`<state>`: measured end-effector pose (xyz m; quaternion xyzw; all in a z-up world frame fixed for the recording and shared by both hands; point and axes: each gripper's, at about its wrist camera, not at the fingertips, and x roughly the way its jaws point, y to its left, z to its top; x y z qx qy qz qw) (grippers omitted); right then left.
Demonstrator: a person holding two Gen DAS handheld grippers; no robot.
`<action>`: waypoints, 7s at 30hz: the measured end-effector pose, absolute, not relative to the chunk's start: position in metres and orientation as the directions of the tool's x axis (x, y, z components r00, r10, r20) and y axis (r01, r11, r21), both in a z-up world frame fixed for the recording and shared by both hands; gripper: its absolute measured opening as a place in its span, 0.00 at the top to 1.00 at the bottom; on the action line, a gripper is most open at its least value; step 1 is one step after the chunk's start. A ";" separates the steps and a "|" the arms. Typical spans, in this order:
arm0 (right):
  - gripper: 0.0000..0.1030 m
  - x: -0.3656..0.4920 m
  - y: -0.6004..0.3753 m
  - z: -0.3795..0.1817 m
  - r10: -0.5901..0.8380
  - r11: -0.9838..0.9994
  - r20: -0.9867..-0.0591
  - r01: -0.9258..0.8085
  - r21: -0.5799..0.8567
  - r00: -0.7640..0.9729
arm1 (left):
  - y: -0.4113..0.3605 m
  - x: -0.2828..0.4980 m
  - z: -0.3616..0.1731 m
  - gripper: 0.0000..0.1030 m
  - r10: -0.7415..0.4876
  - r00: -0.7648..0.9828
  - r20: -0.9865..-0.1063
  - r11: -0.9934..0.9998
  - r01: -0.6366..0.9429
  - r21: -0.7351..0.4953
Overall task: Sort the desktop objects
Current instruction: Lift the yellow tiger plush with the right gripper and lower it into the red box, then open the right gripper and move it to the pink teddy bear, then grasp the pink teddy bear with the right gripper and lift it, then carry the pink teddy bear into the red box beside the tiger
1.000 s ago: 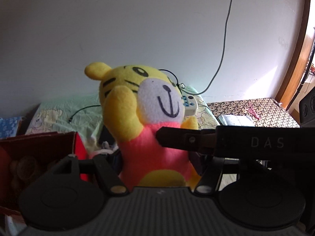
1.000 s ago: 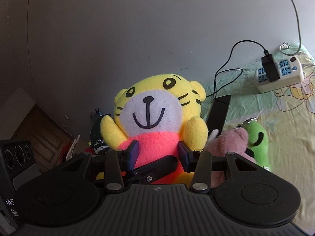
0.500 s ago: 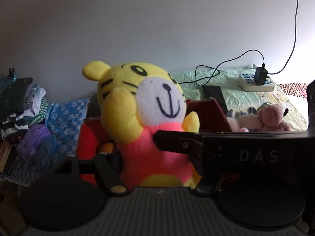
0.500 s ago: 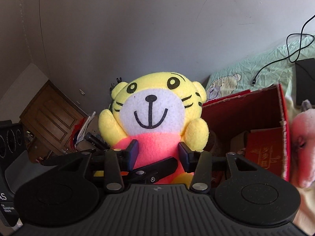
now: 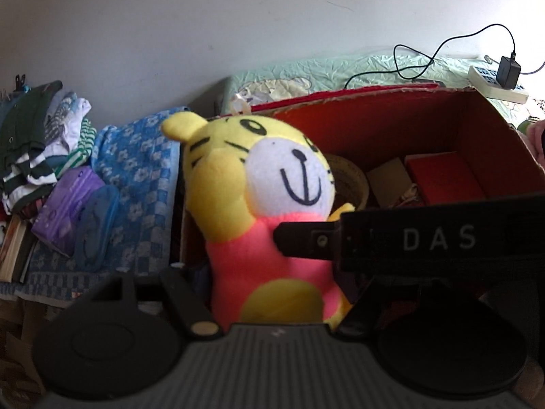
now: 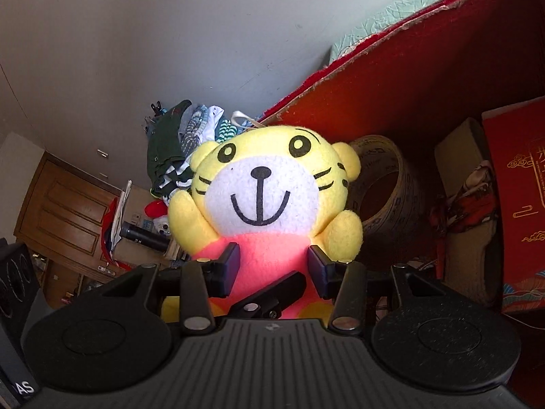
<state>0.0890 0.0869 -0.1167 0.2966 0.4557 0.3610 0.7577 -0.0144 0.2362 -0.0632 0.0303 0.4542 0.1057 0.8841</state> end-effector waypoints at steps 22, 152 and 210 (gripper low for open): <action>0.44 0.076 0.058 -0.099 0.767 0.629 -0.513 -0.295 0.719 0.386 | 0.234 -0.048 -0.045 0.21 0.214 0.628 -0.748 0.976 -0.176 0.132; 0.77 -0.036 -0.089 -0.104 0.839 0.541 -0.482 -0.480 0.690 0.252 | 0.041 -0.126 -0.066 0.16 -0.053 0.636 -0.770 0.988 -0.079 -0.133; 0.59 0.099 0.046 -0.113 0.705 0.702 -0.555 -0.325 0.634 0.442 | 0.190 -0.002 -0.080 0.18 -0.042 0.673 -0.739 0.999 0.011 -0.046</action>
